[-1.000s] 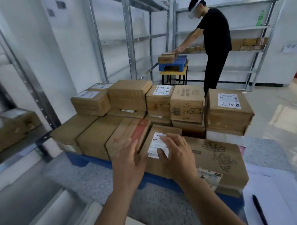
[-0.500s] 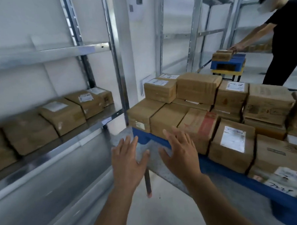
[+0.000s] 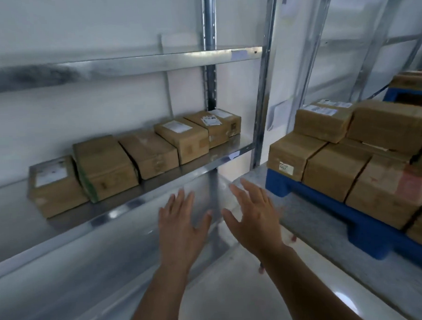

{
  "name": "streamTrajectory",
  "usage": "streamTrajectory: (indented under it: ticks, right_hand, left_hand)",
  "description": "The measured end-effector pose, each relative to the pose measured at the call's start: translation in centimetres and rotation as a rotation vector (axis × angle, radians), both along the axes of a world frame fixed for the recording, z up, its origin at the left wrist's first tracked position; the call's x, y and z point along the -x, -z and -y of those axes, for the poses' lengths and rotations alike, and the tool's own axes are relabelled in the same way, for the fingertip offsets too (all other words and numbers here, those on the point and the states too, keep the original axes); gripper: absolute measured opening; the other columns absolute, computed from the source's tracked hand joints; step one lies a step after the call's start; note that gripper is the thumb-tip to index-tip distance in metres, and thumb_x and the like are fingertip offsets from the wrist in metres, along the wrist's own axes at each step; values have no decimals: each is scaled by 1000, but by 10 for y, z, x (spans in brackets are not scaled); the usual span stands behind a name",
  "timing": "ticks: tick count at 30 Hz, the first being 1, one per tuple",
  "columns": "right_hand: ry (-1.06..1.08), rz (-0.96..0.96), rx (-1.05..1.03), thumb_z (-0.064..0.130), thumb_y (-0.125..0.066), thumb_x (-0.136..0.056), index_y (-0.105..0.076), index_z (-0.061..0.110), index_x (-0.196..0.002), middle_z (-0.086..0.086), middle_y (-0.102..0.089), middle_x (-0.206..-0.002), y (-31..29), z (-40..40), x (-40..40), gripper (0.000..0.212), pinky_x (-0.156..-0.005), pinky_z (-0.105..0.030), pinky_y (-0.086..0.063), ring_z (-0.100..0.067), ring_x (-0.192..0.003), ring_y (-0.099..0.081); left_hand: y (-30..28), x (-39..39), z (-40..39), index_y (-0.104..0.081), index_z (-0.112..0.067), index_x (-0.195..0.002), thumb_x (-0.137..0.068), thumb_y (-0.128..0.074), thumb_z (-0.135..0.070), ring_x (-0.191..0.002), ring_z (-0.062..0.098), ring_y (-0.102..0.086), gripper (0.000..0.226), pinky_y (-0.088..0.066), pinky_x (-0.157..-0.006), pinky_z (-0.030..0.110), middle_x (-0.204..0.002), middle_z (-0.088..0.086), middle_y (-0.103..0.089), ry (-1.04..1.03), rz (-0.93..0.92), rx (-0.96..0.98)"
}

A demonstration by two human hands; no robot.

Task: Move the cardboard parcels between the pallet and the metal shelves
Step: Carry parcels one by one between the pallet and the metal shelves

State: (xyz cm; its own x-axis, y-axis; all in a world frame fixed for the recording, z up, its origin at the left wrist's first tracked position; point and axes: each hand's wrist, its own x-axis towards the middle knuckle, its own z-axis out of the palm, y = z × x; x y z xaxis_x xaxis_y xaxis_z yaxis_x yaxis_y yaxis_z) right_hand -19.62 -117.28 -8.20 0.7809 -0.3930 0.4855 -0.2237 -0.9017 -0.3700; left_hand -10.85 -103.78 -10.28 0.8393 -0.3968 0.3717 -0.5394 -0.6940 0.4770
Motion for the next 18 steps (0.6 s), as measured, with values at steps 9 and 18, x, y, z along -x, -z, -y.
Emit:
streamTrajectory:
  ticks: [9, 18]
  right_hand:
    - [-188, -5, 10, 37, -71, -79, -56, 11, -129, -15, -52, -136, -2, -74, -62, 59, -100, -47, -44, -32, -123, -51]
    - [-356, -74, -47, 41, -59, -86, -50, 15, -135, -11, -48, -141, 13, -102, -135, 57, -107, -41, -34, -27, -130, -43]
  left_hand:
    - [10, -34, -84, -38, -19, -142, -90, -48, -52, -142, 21, -21, 63, -17, -116, 43, -152, 4, -30, -170, -5, 73]
    - [21, -76, -116, -40, -15, -141, -89, -52, -49, -141, 24, -24, 64, -18, -115, 41, -151, 7, -32, -306, -40, 82]
